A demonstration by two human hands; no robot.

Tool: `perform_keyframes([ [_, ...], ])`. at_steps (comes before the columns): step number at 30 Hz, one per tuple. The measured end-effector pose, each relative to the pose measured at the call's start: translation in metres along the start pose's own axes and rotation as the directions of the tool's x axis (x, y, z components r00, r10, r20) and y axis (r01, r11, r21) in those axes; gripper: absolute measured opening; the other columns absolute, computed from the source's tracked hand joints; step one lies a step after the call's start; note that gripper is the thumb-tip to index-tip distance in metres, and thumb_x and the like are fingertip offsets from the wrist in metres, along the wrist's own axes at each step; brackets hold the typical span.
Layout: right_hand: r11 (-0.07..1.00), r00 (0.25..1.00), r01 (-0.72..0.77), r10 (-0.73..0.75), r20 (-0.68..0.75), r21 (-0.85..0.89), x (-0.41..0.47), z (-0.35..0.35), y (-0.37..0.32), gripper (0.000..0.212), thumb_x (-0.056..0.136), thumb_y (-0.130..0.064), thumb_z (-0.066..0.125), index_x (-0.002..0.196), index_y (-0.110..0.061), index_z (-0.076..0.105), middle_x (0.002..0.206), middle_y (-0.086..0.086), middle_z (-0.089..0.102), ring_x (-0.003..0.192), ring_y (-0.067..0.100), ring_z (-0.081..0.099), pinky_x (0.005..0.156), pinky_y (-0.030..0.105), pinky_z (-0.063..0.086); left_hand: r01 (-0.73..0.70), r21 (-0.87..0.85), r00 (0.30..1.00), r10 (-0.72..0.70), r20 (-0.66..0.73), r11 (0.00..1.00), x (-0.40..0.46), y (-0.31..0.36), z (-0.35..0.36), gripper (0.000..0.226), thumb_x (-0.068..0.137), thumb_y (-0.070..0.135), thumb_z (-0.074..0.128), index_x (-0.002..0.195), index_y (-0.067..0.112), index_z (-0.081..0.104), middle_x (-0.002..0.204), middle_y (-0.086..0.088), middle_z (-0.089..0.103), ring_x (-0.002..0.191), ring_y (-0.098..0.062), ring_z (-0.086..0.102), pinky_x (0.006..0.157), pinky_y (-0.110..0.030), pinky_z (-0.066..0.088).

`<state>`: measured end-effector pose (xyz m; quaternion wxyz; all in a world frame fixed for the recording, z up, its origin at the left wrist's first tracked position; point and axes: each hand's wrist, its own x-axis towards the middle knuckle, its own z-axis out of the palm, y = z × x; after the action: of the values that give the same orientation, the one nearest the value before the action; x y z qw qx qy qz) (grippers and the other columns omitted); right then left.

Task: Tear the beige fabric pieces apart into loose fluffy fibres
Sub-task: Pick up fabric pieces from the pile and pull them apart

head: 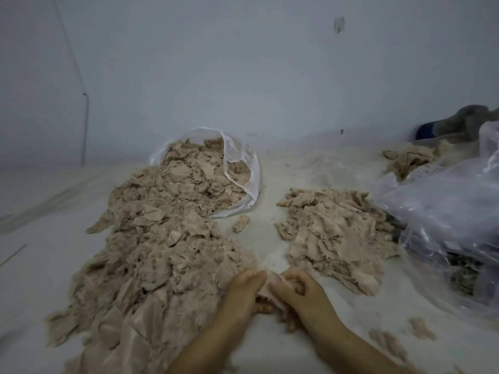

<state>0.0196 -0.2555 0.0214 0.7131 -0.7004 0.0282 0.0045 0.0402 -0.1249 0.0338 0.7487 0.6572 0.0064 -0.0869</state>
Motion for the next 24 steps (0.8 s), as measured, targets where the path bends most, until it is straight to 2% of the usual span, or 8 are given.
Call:
perform_keyframes([
  [2, 0.997, 0.999, 0.052, -0.052, -0.002, -0.059, -0.001, -0.001, 0.005, 0.018, 0.089, -0.025, 0.065, 0.090, -0.007, 0.061, 0.051, 0.005, 0.056, 0.041, 0.016, 0.049, 0.040, 0.025, 0.043, -0.035, 0.037, 0.999, 0.035, -0.010, 0.999, 0.001, -0.002, 0.005, 0.019, 0.096, 0.018, 0.049, 0.080, 0.010, 0.057, 0.063, -0.002, 0.063, 0.058, -0.015, 0.061, 0.051, -0.025, 0.048],
  [5, 0.982, 0.993, 0.121, -0.119, 0.023, -0.144, -0.004, -0.005, 0.010, 0.016, 0.093, -0.024, 0.059, 0.081, -0.014, 0.062, 0.047, -0.004, 0.052, 0.041, 0.011, 0.047, 0.042, 0.023, 0.040, -0.123, 0.092, 0.992, 0.124, -0.002, 0.988, 0.001, -0.006, 0.010, 0.020, 0.089, 0.024, 0.063, 0.075, 0.012, 0.053, 0.067, -0.005, 0.060, 0.059, -0.014, 0.057, 0.053, -0.025, 0.045],
  [8, 0.959, 0.980, 0.188, -0.199, -0.028, -0.213, -0.003, -0.005, 0.013, 0.019, 0.093, -0.026, 0.060, 0.077, -0.016, 0.060, 0.051, -0.011, 0.054, 0.049, 0.001, 0.046, 0.051, 0.015, 0.036, -0.213, 0.210, 0.970, 0.232, -0.068, 0.954, 0.003, -0.011, 0.012, 0.026, 0.090, 0.018, 0.060, 0.066, 0.011, 0.052, 0.058, 0.000, 0.049, 0.055, -0.010, 0.045, 0.052, -0.022, 0.037],
  [11, 0.963, 0.976, 0.193, -0.207, -0.063, -0.188, -0.001, -0.003, 0.010, 0.022, 0.090, -0.026, 0.064, 0.073, -0.013, 0.058, 0.053, -0.012, 0.055, 0.053, 0.000, 0.046, 0.055, 0.015, 0.037, -0.283, 0.241, 0.935, 0.323, -0.147, 0.928, 0.005, -0.013, 0.010, 0.030, 0.092, 0.014, 0.056, 0.064, 0.014, 0.046, 0.054, 0.006, 0.044, 0.051, -0.006, 0.039, 0.050, -0.020, 0.033],
  [16, 0.973, 0.974, 0.219, -0.222, -0.041, -0.072, -0.009, -0.001, 0.004, 0.012, 0.087, -0.023, 0.066, 0.082, -0.016, 0.058, 0.045, -0.005, 0.051, 0.039, 0.004, 0.035, 0.042, 0.016, 0.029, -0.336, 0.319, 0.884, 0.414, -0.219, 0.886, 0.007, -0.018, 0.003, 0.036, 0.092, 0.013, 0.055, 0.059, 0.019, 0.042, 0.049, 0.012, 0.043, 0.050, -0.003, 0.038, 0.049, -0.019, 0.033],
  [19, 0.972, 0.973, 0.229, -0.229, 0.005, -0.048, -0.014, -0.002, -0.001, 0.007, 0.088, -0.022, 0.064, 0.093, -0.023, 0.059, 0.041, -0.007, 0.048, 0.036, 0.006, 0.034, 0.039, 0.019, 0.030, -0.304, 0.293, 0.862, 0.393, -0.321, 0.907, 0.012, -0.017, -0.006, 0.033, 0.094, 0.016, 0.052, 0.061, 0.017, 0.046, 0.053, 0.009, 0.050, 0.054, -0.011, 0.046, 0.055, -0.028, 0.039],
  [21, 0.968, 0.970, 0.242, -0.241, 0.033, -0.064, -0.016, -0.008, -0.005, 0.004, 0.090, -0.027, 0.060, 0.093, -0.026, 0.062, 0.039, -0.007, 0.041, 0.035, 0.009, 0.035, 0.041, 0.020, 0.033, -0.288, 0.226, 0.837, 0.359, -0.412, 0.930, 0.014, -0.012, -0.015, 0.029, 0.095, 0.018, 0.051, 0.067, 0.011, 0.049, 0.062, -0.005, 0.054, 0.060, -0.019, 0.050, 0.059, -0.036, 0.042],
  [24, 0.940, 0.948, 0.302, -0.277, 0.156, -0.160, -0.020, -0.014, -0.007, 0.038, 0.093, -0.052, 0.049, 0.081, -0.022, 0.069, 0.047, -0.003, 0.054, 0.045, 0.008, 0.050, 0.057, 0.019, 0.045, -0.311, 0.143, 0.885, 0.341, -0.316, 0.940, 0.005, -0.007, -0.017, 0.029, 0.094, 0.016, 0.053, 0.067, 0.009, 0.048, 0.057, -0.006, 0.051, 0.054, -0.017, 0.047, 0.051, -0.028, 0.038],
])
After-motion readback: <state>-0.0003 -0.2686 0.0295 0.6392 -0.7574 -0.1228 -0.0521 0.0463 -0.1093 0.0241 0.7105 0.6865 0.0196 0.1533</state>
